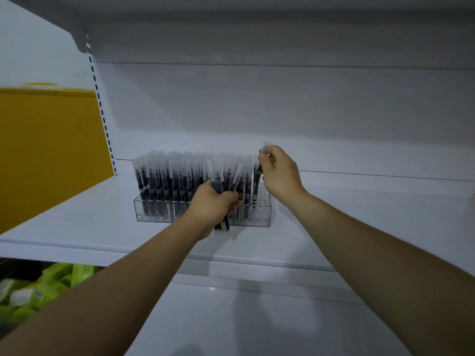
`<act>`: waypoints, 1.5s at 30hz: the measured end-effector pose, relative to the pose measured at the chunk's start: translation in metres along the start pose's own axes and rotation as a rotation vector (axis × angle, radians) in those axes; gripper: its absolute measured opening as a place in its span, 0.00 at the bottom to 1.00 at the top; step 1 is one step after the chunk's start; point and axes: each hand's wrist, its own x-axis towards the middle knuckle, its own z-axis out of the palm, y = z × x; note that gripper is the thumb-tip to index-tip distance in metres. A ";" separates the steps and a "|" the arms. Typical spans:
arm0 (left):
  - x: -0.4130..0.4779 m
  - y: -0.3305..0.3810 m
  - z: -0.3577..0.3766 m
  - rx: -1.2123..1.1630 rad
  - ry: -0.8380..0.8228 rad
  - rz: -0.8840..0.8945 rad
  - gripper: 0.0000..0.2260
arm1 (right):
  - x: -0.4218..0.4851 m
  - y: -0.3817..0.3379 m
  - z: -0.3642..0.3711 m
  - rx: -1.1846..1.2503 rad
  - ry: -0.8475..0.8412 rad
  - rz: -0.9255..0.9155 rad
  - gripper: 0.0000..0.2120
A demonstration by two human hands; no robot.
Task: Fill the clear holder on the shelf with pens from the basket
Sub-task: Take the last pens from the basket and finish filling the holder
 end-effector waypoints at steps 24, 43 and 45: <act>-0.006 0.008 0.001 0.326 0.026 0.161 0.15 | -0.025 -0.007 0.000 0.095 -0.066 -0.055 0.05; -0.007 0.008 0.000 0.253 0.058 0.075 0.22 | -0.001 -0.007 -0.014 0.029 0.070 -0.044 0.13; -0.006 0.006 0.000 0.257 0.031 0.069 0.16 | -0.002 -0.007 -0.012 -0.025 0.061 -0.067 0.14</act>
